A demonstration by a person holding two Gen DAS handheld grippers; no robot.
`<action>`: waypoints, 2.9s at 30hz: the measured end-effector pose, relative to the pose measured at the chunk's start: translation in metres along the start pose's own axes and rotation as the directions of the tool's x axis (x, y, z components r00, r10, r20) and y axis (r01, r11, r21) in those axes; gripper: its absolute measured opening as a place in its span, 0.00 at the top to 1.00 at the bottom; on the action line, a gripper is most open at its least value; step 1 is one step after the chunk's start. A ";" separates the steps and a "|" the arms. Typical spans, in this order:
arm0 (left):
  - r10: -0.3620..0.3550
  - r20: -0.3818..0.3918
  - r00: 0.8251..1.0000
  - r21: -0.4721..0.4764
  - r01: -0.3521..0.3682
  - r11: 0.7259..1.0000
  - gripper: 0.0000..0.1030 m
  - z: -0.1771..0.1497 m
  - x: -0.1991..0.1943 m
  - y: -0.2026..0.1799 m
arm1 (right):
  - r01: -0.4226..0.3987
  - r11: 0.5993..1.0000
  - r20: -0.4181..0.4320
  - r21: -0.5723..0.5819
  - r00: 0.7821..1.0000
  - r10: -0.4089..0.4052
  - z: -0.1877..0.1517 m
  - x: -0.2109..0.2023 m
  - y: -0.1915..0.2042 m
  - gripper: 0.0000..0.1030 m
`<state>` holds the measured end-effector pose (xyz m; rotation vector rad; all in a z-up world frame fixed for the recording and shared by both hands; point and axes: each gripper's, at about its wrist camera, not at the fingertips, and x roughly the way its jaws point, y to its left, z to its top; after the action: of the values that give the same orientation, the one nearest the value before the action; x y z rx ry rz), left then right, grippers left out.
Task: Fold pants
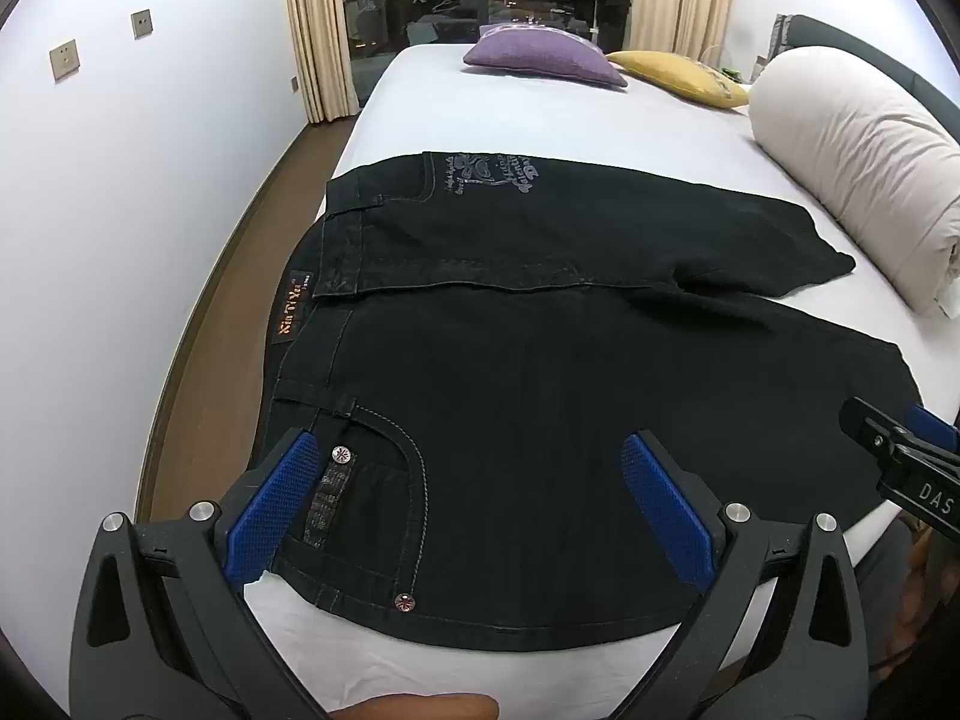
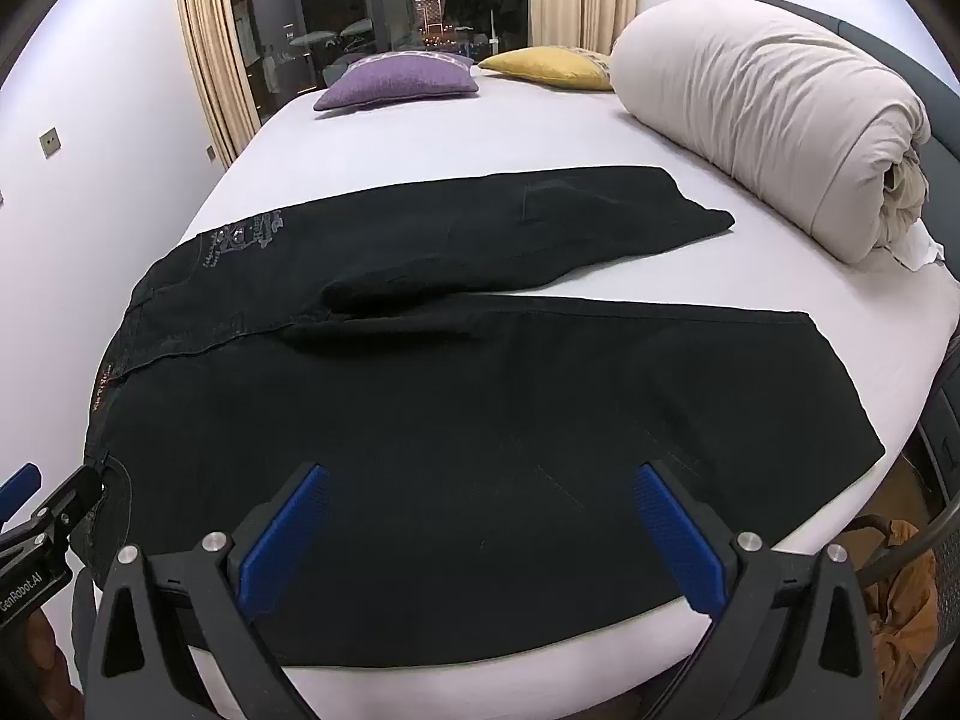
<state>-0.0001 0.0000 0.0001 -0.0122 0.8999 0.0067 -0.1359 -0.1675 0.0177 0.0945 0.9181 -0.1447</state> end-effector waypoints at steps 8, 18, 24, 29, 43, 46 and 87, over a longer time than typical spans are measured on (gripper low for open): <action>0.002 -0.002 1.000 0.004 -0.002 1.000 0.00 0.000 0.000 0.002 | 0.003 1.000 -0.013 0.002 1.000 -0.003 -0.001 0.000 -0.001 0.00; 0.007 0.000 1.000 0.012 -0.007 1.000 0.00 -0.002 0.001 -0.002 | 0.001 1.000 -0.014 0.001 1.000 -0.001 -0.002 0.003 0.001 0.00; 0.007 -0.003 1.000 0.013 -0.007 1.000 0.00 -0.002 0.001 -0.002 | -0.001 1.000 -0.018 0.001 1.000 0.001 -0.002 0.004 0.000 0.00; 0.009 -0.002 1.000 0.012 -0.009 1.000 0.00 -0.002 0.001 -0.002 | -0.002 1.000 -0.019 0.002 1.000 0.002 -0.003 0.005 0.001 0.00; 0.009 -0.004 1.000 0.015 -0.009 1.000 0.00 -0.003 0.002 -0.004 | -0.006 1.000 -0.025 -0.002 1.000 0.006 -0.003 0.006 0.004 0.00; 0.009 -0.003 1.000 0.016 -0.009 1.000 0.00 -0.004 0.002 -0.005 | -0.007 1.000 -0.024 -0.002 1.000 0.007 -0.003 0.005 0.004 0.00; 0.006 -0.006 1.000 0.015 -0.006 1.000 0.00 -0.004 0.002 -0.005 | -0.008 1.000 -0.028 -0.003 1.000 0.008 -0.005 0.007 0.004 0.00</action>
<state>-0.0017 -0.0048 -0.0039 0.0041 0.9062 0.0054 -0.1349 -0.1630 0.0098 0.0977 0.9457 -0.1353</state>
